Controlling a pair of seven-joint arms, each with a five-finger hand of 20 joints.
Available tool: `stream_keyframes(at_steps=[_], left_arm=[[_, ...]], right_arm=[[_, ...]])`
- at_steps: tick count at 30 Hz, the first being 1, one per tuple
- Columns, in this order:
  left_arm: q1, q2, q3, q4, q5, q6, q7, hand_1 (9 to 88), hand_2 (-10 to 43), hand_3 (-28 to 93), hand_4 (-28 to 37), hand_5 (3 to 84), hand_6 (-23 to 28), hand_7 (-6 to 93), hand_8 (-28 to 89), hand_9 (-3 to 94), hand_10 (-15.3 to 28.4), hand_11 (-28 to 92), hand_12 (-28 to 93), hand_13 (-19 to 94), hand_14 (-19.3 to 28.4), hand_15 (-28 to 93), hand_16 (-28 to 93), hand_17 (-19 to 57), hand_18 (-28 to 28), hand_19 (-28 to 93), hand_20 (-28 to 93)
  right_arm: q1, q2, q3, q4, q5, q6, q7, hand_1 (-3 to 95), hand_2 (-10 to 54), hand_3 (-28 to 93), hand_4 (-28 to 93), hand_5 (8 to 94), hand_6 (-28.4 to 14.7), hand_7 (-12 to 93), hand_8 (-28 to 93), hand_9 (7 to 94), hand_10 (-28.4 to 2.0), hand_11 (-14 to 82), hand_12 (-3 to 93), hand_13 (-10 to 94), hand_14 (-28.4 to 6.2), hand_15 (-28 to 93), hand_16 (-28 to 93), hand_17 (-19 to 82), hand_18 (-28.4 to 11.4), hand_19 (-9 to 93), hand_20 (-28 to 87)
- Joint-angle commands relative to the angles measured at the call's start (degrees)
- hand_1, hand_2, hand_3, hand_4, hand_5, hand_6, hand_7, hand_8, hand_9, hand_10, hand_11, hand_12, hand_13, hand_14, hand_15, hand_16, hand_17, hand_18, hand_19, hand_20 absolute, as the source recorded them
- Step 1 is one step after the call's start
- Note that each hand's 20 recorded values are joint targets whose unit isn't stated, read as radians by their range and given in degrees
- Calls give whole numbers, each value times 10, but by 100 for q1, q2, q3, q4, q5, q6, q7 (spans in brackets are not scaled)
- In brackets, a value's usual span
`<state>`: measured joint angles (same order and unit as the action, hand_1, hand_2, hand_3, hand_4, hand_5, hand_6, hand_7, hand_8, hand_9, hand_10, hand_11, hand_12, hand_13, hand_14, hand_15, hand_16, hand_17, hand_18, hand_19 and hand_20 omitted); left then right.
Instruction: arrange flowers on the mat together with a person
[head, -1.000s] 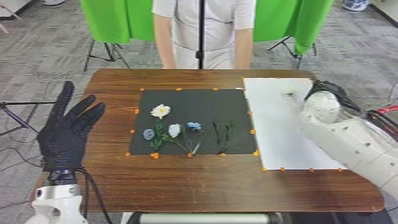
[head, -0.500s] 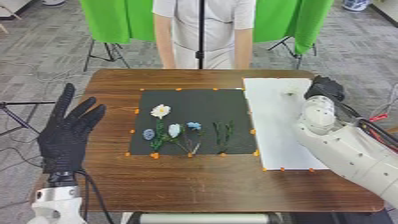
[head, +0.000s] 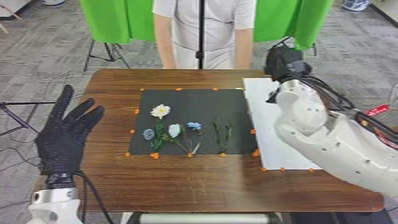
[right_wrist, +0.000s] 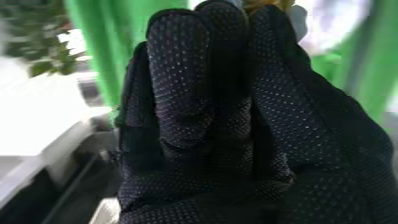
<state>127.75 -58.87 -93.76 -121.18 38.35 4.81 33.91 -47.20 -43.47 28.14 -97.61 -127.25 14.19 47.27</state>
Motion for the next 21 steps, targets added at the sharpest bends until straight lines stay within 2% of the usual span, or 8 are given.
stream_keyframes(at_steps=[1,2,7,10,12,16,17,21], left_arm=[[-119,-95,11,72,63,-119,-104,212,72,735,-283,273,26,109,-93,333,167,195,118,271,222,365,-42,-39,278,616,-78],[-119,-112,-1,71,83,-128,-134,212,72,735,-283,273,26,109,-93,334,168,195,118,271,223,365,-42,-39,278,616,-78],[-116,-85,19,88,52,-116,-82,211,72,736,-283,274,27,109,-93,334,168,196,118,271,222,366,-42,-39,278,617,-79],[-170,-137,40,108,79,-175,-135,212,72,736,-283,274,27,109,-92,333,167,195,117,272,222,365,-42,-39,278,617,-80],[-164,-93,52,103,62,-149,-81,212,72,735,-283,273,26,108,-92,334,167,195,117,271,222,365,-42,-39,278,617,-80],[-212,-119,40,124,81,-178,-136,212,72,736,-283,273,26,109,-92,334,168,196,118,271,223,364,-43,-39,278,617,-80],[-164,-91,55,108,55,-141,-86,212,72,735,-283,273,26,109,-92,334,168,196,118,271,223,364,-42,-39,278,617,-80],[-182,-118,66,123,64,-159,-138,213,73,734,-283,273,26,108,-92,334,167,196,118,271,223,365,-42,-39,278,618,-80]], right_arm=[[-317,-671,-360,-68,-38,-243,-135,601,-95,658,-283,823,40,220,-29,927,-55,137,395,801,-30,502,272,323,-150,830,75],[-364,-687,-396,-74,-12,-275,-121,601,-95,658,-283,821,41,222,-29,926,-56,138,394,800,-30,504,271,322,-151,830,75],[-311,-791,-751,82,-127,-434,-152,602,-95,658,-283,816,40,227,-33,920,-55,143,394,796,-31,510,266,317,-152,827,79],[-298,-843,-847,180,-166,-598,-107,600,-95,661,-283,811,41,226,-37,917,-57,145,396,789,-33,513,267,310,-154,824,80],[-256,-859,-937,240,-174,-689,-119,599,-95,662,-283,809,41,226,-39,913,-60,144,395,782,-31,512,267,302,-155,820,80],[-188,-851,-1093,276,-229,-849,-94,595,-95,665,-283,804,42,225,-42,905,-61,141,391,768,-31,506,270,293,-155,813,81],[-211,-876,-1069,293,-265,-928,-131,593,-95,665,-283,802,42,224,-43,902,-62,138,388,763,-31,503,271,290,-155,810,81],[-270,-854,-1028,220,-239,-1161,-146,581,-95,673,-283,781,46,211,-55,869,-70,114,363,717,-35,472,274,251,-159,773,81]])
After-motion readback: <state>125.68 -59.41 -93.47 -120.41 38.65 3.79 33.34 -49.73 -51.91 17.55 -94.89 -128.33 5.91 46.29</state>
